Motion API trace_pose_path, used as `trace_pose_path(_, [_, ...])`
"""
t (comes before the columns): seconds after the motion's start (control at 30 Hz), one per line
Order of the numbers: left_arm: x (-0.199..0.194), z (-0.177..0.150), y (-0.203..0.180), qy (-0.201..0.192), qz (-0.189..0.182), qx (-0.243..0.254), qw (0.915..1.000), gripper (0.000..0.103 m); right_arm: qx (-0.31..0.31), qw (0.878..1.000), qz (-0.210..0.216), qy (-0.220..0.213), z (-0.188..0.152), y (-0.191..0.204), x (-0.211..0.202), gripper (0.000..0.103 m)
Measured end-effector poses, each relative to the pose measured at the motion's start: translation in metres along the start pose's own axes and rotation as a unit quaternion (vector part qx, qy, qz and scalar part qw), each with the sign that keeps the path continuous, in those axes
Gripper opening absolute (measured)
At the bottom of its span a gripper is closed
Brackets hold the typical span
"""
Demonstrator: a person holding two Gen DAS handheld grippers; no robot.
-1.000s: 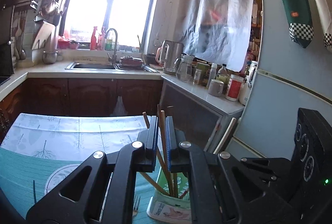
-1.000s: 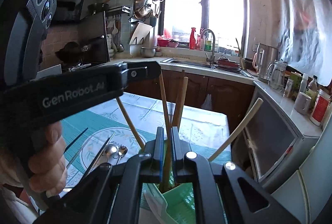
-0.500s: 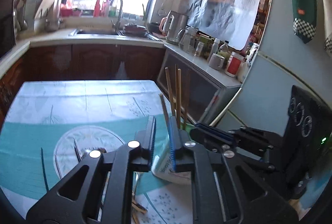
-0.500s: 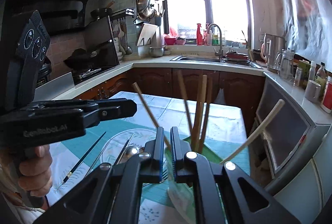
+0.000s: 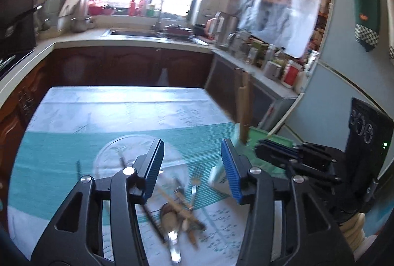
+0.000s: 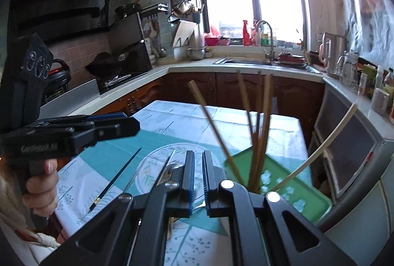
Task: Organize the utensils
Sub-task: 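Open both tools to release the chopsticks into the green holder, then grasp a black chopstick with the left tool while the right tool grasps another black chopstick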
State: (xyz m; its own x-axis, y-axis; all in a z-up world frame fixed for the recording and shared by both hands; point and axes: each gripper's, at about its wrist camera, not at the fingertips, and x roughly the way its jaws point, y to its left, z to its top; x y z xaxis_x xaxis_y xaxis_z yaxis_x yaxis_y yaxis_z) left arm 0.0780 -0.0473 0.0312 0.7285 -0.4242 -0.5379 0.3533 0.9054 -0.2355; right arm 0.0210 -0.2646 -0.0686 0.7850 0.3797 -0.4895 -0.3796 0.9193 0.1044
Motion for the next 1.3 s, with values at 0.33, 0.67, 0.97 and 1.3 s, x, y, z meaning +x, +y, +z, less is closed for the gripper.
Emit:
trace_pose_path(0.33, [-0.02, -0.03, 0.08, 0.038, 0.076, -0.061, 0.9946, 0.046, 0.011, 0.996, 0.048, 0.069, -0.016, 0.03, 0.041, 0.006])
trace_pose_path(0.67, [0.001, -0.057, 0.149, 0.122, 0.122, -0.101, 0.9799, 0.037, 0.036, 0.98, 0.101, 0.168, -0.026, 0.053, 0.1, 0.006])
trace_pose_path(0.97, [0.054, -0.08, 0.192, 0.235, 0.133, -0.12, 0.9553, 0.033, 0.105, 0.949, 0.093, 0.284, -0.024, 0.047, 0.168, 0.006])
trace_pose_path(1.3, [0.099, -0.078, 0.214, 0.305, 0.153, -0.118, 0.9325, 0.025, 0.141, 0.919, 0.074, 0.359, -0.024, 0.043, 0.217, 0.006])
